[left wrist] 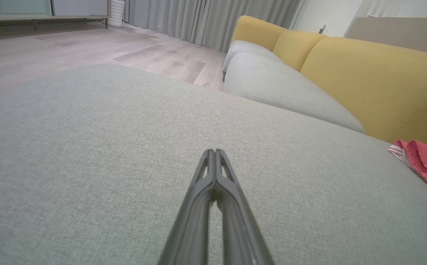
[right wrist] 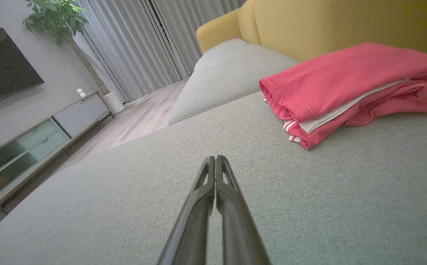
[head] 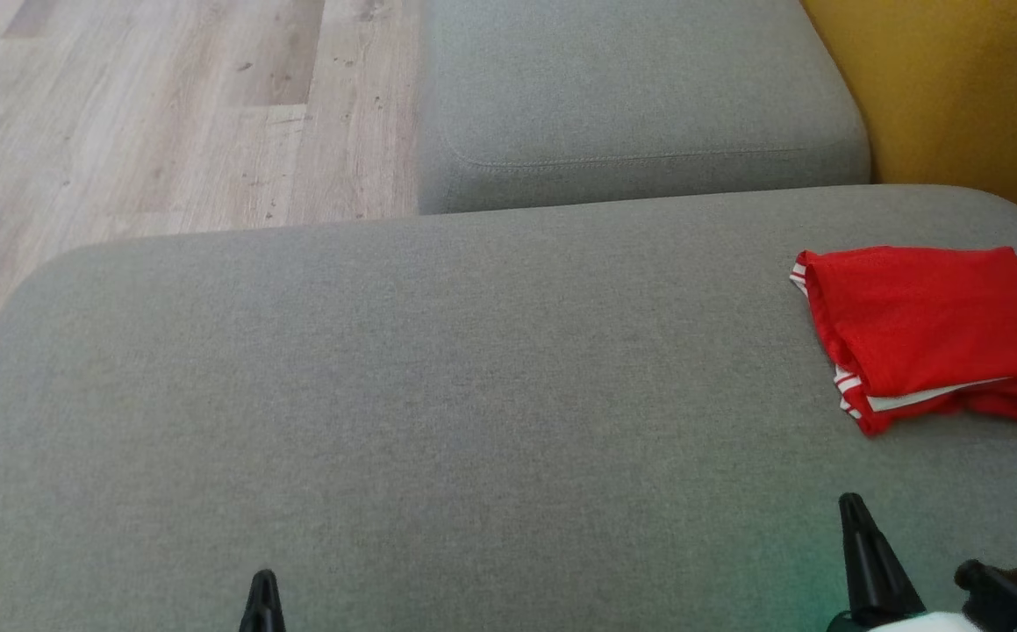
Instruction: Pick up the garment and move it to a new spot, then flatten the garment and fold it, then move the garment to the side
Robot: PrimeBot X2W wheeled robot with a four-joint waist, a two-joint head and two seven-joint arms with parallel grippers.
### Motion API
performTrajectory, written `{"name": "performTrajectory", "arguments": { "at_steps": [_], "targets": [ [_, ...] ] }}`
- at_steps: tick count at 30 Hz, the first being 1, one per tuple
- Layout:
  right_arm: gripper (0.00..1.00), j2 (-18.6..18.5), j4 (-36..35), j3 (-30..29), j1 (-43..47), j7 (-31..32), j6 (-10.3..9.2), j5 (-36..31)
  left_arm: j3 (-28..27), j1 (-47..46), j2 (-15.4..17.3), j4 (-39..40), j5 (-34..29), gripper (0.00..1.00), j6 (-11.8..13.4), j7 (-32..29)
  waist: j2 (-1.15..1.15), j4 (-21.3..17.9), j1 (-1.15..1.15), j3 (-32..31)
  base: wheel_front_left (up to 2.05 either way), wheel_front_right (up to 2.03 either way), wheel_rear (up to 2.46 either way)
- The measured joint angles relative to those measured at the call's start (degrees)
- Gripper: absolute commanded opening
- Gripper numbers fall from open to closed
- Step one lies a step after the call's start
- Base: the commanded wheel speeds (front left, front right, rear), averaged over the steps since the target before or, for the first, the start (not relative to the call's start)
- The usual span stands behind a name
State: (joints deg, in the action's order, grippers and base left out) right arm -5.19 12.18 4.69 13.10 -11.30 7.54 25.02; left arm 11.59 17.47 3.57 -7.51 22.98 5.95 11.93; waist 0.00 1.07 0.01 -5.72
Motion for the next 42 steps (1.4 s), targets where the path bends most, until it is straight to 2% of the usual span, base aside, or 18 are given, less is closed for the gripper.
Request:
{"name": "performTrajectory", "arguments": {
  "at_steps": [42],
  "targets": [
    [0.0,0.26,1.53,-3.82,-5.72,6.37,0.0,28.66,-4.6,-8.05,0.55,-3.43,30.0,0.0,-5.41,-6.39,0.0,-0.44,-0.01,2.46,0.0,0.0,0.0]
  ]
}}
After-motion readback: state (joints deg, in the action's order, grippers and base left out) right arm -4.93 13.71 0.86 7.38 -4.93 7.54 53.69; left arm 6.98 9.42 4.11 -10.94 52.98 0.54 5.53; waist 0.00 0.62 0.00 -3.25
